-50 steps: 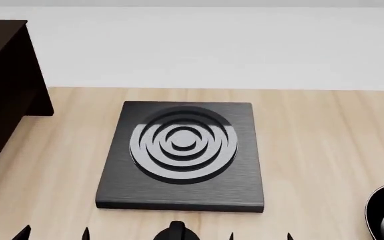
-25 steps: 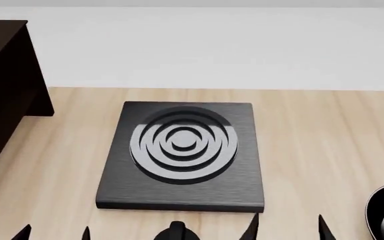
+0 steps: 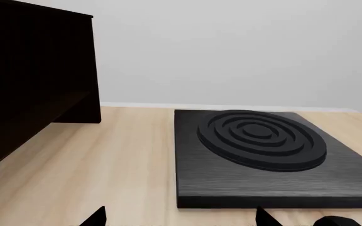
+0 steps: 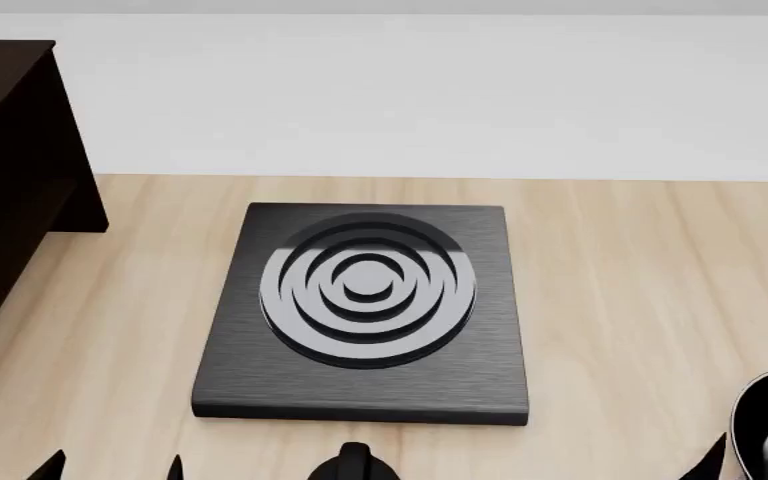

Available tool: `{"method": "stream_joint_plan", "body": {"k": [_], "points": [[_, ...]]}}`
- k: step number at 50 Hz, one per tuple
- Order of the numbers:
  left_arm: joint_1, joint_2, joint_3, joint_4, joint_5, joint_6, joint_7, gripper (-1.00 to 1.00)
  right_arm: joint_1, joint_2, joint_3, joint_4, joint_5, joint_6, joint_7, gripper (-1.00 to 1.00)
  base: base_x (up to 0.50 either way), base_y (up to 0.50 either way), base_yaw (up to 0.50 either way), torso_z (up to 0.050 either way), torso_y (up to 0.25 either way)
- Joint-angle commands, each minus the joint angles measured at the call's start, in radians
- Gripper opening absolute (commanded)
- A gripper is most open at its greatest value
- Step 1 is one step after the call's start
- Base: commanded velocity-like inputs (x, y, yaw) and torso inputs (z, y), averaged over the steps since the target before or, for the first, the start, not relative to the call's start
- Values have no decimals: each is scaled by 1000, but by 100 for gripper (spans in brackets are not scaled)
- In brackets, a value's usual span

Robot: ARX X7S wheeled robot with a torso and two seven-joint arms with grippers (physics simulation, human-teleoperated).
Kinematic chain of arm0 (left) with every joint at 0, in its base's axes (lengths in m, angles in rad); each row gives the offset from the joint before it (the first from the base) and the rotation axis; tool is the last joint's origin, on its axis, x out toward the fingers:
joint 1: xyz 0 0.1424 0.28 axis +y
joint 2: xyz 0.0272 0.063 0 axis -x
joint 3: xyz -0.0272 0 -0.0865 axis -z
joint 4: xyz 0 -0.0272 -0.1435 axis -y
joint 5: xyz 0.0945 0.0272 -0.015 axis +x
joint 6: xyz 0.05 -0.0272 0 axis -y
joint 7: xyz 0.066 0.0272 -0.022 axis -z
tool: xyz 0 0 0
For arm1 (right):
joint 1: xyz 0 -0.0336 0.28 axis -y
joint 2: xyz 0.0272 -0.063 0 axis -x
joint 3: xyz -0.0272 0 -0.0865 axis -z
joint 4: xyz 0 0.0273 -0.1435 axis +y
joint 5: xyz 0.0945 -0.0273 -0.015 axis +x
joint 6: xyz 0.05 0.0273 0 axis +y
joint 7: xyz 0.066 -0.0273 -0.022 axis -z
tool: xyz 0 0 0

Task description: Put the frying pan on the cabinet shelf.

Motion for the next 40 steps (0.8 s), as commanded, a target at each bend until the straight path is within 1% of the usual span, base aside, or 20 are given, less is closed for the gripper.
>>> {"method": "stream_joint_plan", "body": {"k": [1, 2, 7, 10, 13, 18, 20, 26, 31, 34, 40], "points": [[-1, -5, 8, 0, -2, -1, -4, 100, -130, 26, 205, -9, 30, 31, -11, 100, 0, 0, 0, 0, 0], [-2, -5, 8, -3, -2, 1, -4, 100, -145, 14, 232, 0, 38, 12, -19, 100, 0, 0, 0, 0, 0], [-5, -6, 9, -8, -1, 2, -8, 100, -194, 19, 250, 30, 33, -5, -38, 100, 0, 0, 0, 0, 0], [-6, -9, 13, -6, 6, -1, -13, 100, -203, 22, 237, 56, 25, -6, -43, 100, 0, 0, 0, 0, 0], [-5, -10, 14, -11, 5, 5, -13, 100, -209, 6, 244, 92, 31, -21, -49, 100, 0, 0, 0, 0, 0], [-4, -12, 16, -8, 6, 3, -18, 100, -218, -17, 277, 89, 48, -16, -39, 100, 0, 0, 0, 0, 0], [-5, -13, 21, -8, 13, 4, -19, 100, -222, -15, 268, 104, 52, -5, -45, 100, 0, 0, 0, 0, 0], [-7, -15, 26, -12, 15, 3, -22, 100, -227, -31, 239, 195, 24, -68, -60, 100, 0, 0, 0, 0, 0], [-8, -17, 30, -10, 15, 0, -25, 100, -213, -55, 227, 271, 54, -116, -111, 100, 0, 0, 0, 0, 0], [-12, -16, 32, -25, 16, 11, -22, 100, -209, -55, 212, 303, 38, -138, -114, 100, 0, 0, 0, 0, 0], [-9, -19, 32, 0, 7, -4, -28, 100, -178, -46, 224, 339, 71, -121, -137, 100, 0, 0, 0, 0, 0]]}}
